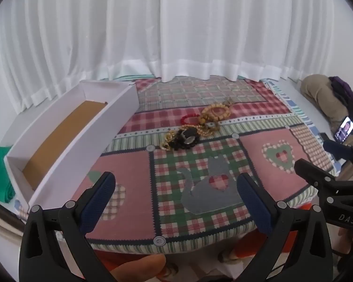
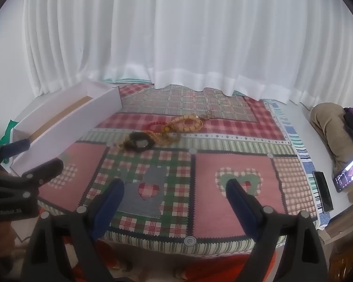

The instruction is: Organize jewelry

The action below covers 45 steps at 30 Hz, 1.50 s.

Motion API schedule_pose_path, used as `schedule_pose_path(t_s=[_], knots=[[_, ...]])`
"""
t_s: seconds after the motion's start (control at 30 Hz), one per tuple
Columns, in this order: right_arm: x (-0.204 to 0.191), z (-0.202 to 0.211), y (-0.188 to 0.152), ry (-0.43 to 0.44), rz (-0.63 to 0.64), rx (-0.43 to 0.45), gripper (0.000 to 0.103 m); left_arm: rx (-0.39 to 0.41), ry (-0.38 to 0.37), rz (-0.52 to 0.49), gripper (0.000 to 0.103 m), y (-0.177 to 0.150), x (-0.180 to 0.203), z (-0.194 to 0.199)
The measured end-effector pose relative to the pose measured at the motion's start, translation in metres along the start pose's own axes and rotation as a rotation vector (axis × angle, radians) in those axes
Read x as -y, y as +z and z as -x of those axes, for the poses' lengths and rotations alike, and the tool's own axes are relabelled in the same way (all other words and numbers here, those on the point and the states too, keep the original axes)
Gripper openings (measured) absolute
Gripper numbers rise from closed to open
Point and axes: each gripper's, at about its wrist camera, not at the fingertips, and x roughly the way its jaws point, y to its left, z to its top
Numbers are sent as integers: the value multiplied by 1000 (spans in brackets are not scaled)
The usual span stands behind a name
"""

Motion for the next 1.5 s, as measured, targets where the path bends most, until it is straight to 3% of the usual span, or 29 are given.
schedule_pose_path(t_s=[0.43, 1.5], knots=[[0, 10, 3, -2, -1, 49, 90, 3, 8, 13, 103, 2, -2, 6], [0, 9, 2, 6, -8, 51, 90, 41, 16, -18, 103, 1, 5, 12]])
